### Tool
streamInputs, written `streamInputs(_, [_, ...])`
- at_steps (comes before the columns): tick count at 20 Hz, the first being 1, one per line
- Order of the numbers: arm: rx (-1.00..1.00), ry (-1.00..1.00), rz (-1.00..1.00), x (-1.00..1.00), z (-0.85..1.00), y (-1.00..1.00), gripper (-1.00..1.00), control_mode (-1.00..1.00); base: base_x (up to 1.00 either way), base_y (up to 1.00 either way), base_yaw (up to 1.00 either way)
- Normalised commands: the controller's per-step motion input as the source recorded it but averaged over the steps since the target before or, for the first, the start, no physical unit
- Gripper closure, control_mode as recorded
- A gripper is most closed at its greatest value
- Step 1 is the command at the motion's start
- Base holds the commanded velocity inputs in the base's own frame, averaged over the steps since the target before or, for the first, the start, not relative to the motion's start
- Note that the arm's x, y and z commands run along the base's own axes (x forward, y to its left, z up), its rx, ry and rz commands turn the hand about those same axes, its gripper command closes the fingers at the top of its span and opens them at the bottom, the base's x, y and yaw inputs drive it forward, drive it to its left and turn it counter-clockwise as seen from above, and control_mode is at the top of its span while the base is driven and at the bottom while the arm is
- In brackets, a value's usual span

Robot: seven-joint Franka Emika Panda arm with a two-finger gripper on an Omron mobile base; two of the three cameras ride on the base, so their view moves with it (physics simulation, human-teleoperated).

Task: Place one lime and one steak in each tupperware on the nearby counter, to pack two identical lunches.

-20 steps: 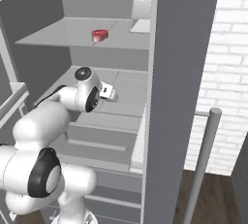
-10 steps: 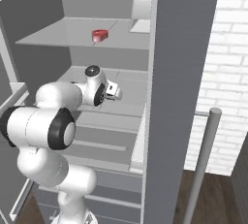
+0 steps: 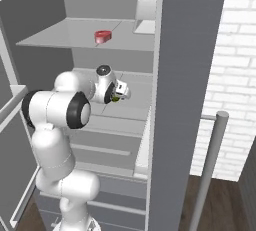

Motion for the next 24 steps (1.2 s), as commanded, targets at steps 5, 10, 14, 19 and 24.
streamInputs(5, [-0.02,0.21,0.0,-0.05,-0.85,0.0,-1.0,-1.0,0.0,0.0,0.0])
streamInputs(10, [-0.08,0.2,0.0,-0.23,-1.0,0.0,1.0,-1.0,0.0,0.0,0.0])
streamInputs(14, [-0.07,0.08,0.0,-0.29,-1.0,0.0,1.0,-1.0,0.0,0.0,0.0])
streamInputs(19, [-0.02,0.0,0.0,-0.89,-0.96,0.0,1.0,-1.0,0.0,0.0,0.0])
streamInputs(24, [-0.03,-0.11,0.0,-1.0,-0.9,0.0,1.0,-1.0,0.0,0.0,0.0])
